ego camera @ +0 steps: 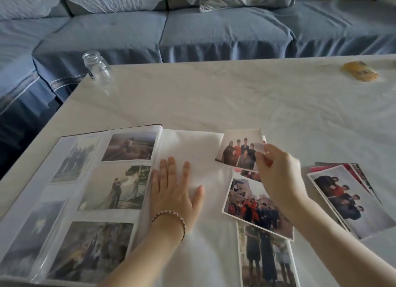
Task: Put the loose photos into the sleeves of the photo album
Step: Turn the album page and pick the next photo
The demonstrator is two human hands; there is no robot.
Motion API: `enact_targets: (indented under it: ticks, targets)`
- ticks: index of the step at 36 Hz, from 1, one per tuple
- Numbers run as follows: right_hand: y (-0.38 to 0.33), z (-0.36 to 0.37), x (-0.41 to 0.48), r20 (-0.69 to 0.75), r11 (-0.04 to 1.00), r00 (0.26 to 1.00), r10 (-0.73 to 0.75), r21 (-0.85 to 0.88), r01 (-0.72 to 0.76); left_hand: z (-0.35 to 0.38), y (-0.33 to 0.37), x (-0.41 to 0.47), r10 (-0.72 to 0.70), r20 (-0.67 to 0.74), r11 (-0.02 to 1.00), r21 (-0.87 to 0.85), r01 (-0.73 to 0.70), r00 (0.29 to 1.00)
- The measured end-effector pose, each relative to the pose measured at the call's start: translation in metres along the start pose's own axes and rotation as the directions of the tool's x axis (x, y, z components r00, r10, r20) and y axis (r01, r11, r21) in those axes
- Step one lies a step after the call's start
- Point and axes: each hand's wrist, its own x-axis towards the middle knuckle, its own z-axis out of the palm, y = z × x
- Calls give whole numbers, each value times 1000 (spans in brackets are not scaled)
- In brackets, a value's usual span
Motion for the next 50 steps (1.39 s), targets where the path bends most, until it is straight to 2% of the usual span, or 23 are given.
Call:
enact_targets:
  ticks: [5,11,16,21,26,30,36,44,50]
  targets:
    - [3,4,4,141,983,980,143,96,-157,7,-3,0,31,-107,999,16,-30,994]
    - [10,-11,23,320,916,888,330,121,-384,8,-3,1,16,-128,1000,-15,-18,992]
    - [6,-10,38,377,923,869,322,78,-376,8,-2,2,3,-169,1000,-27,-8,986]
    - [-8,13,51,507,917,807,302,75,-391,8,-2,0,-3,-165,999,-45,-5,986]
    - [-28,39,54,555,960,801,224,14,-278,8,-2,2,-11,-159,999,-49,3,987]
    - [-31,35,62,619,956,747,244,-27,-291,8,-2,2,-22,-152,997,-70,12,988]
    - [-22,28,70,490,943,823,288,5,-333,9,-2,2,-23,-176,996,-85,8,984]
    - [-23,38,70,522,912,788,326,47,-408,8,-1,2,-27,-165,997,-77,15,986]
    - [-35,48,71,561,926,773,296,32,-377,8,-2,3,-32,-167,998,-66,22,985]
